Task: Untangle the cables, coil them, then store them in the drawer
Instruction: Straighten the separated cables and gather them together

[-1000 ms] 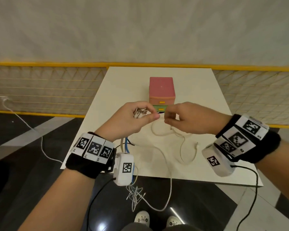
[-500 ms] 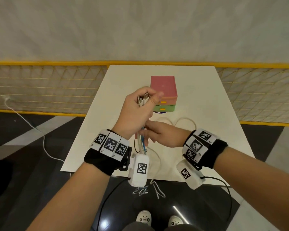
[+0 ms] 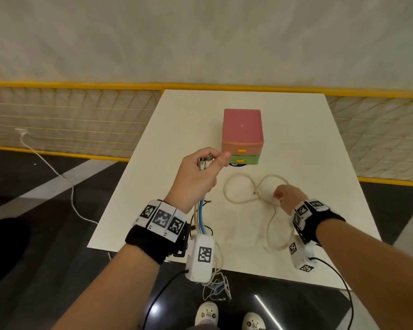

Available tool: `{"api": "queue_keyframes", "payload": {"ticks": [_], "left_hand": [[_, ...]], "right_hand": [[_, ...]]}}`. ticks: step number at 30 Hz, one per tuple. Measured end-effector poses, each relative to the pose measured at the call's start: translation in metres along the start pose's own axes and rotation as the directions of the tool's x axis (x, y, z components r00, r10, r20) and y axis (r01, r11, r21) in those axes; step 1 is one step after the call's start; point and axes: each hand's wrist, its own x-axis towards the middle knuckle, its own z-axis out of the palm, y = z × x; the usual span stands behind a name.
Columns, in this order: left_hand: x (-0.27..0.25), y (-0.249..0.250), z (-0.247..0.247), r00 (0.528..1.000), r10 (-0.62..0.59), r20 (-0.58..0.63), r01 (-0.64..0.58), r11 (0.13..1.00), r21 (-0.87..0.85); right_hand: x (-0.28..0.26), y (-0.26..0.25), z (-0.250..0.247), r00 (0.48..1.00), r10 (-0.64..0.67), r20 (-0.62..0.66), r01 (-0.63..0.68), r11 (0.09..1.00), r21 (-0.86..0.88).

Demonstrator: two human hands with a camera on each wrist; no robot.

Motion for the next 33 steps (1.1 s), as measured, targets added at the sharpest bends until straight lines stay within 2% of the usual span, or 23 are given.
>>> {"api": "queue_keyframes", "payload": {"ticks": [3,9,13,15,17,19,22,25,27,30,33], "left_hand": [[0.006,-0.001,0.005,1.0,-0.006,-0.006,0.006,1.0,-0.012],[0.013,-0.004,0.012,1.0,-0.01,-0.02,0.009,1.0,-0.022],[0.015,-0.005,0.017,1.0,-0.006,0.001,0.006,1.0,-0.009],[0.015,-0.006,0.017,1.0,-0.007,0.01,0.007,1.0,-0.006],[0.016,-0.008,0.016,1.0,-0.014,0.014,0.014,1.0,-0.005],[0.017,-0.009,0.016,0.999,-0.034,0.007,0.034,0.999,0.002],[0.02,-0.009,0.024,0.996,-0.085,0.021,0.085,0.996,0.022],[0.025,-0.011,0.036,0.98,-0.199,0.025,0.197,0.979,0.057],[0.028,-0.011,0.043,0.963,-0.265,0.047,0.262,0.963,0.066],[0.028,-0.001,0.053,0.951,-0.288,0.113,0.291,0.957,-0.011],[0.028,0.01,0.057,0.963,-0.235,0.133,0.255,0.954,-0.157]], "right_hand": [[0.004,-0.004,0.006,0.996,-0.009,0.085,0.014,0.998,-0.058],[0.004,-0.003,0.018,0.999,-0.027,0.038,0.031,0.995,-0.095],[0.003,0.004,0.018,0.993,-0.104,0.054,0.108,0.991,-0.073],[0.001,0.006,0.014,0.984,-0.177,0.022,0.177,0.984,0.006],[-0.005,0.004,0.0,0.96,-0.265,-0.093,0.274,0.957,0.095],[-0.014,-0.002,-0.022,0.891,-0.376,-0.255,0.42,0.896,0.146],[-0.037,-0.017,-0.061,0.72,-0.541,-0.434,0.643,0.756,0.125],[-0.07,-0.036,-0.088,0.512,-0.706,-0.49,0.794,0.606,-0.042],[-0.09,-0.047,-0.095,0.413,-0.801,-0.433,0.825,0.531,-0.195],[-0.104,-0.053,-0.089,0.353,-0.893,-0.281,0.814,0.441,-0.379],[-0.106,-0.051,-0.072,0.367,-0.919,-0.147,0.804,0.392,-0.447]]}}
